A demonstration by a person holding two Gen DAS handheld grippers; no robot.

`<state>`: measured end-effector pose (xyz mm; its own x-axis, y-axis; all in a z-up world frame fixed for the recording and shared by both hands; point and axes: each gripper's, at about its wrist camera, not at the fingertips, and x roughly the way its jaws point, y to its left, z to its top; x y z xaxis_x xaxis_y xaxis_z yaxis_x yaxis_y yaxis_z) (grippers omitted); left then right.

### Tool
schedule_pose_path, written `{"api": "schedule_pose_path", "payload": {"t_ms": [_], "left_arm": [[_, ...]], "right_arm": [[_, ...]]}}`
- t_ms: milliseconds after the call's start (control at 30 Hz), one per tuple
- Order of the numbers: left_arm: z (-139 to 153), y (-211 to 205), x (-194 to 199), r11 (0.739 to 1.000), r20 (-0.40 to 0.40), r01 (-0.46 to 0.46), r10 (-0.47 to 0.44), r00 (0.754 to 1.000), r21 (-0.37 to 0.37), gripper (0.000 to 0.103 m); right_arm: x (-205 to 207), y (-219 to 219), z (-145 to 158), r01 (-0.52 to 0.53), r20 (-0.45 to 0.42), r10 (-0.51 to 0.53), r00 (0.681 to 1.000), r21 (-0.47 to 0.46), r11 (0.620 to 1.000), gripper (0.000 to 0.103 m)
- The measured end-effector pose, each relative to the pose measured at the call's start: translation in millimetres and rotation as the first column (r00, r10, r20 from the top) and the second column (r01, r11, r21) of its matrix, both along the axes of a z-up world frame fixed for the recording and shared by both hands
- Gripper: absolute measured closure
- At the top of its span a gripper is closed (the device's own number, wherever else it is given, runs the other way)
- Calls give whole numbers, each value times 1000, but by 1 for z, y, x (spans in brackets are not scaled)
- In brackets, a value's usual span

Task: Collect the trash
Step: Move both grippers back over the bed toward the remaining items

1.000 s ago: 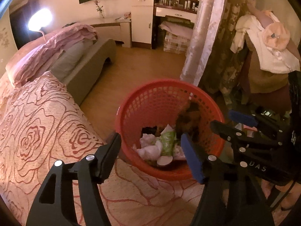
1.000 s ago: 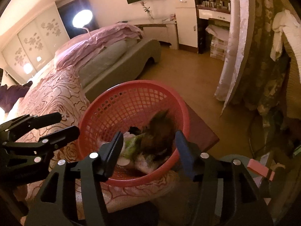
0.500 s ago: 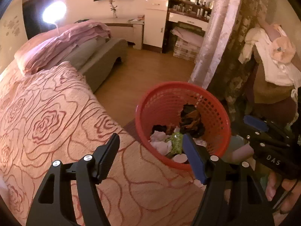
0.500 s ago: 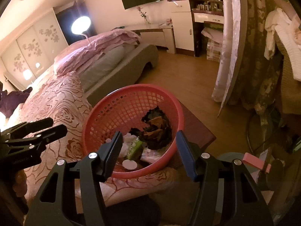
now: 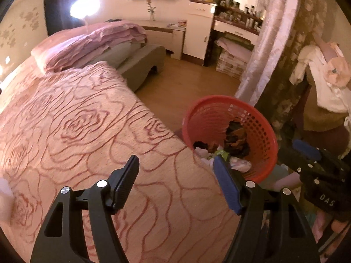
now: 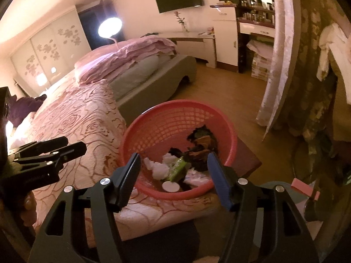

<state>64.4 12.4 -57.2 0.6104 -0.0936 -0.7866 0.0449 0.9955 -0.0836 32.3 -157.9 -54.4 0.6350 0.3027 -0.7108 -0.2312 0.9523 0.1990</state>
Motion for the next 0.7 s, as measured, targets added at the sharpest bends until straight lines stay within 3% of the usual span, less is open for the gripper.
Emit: {"api": "schedule_pose_path", "payload": {"t_ms": [400, 700], "left_arm": [[9, 44, -35, 991, 18, -130, 131, 991, -13, 35], [20, 88, -64, 971, 36, -239, 240, 970, -24, 35]], "right_arm": [[-19, 38, 11, -108, 24, 108, 994, -19, 994, 42], [-36, 85, 12, -227, 24, 227, 973, -31, 973, 38]]}}
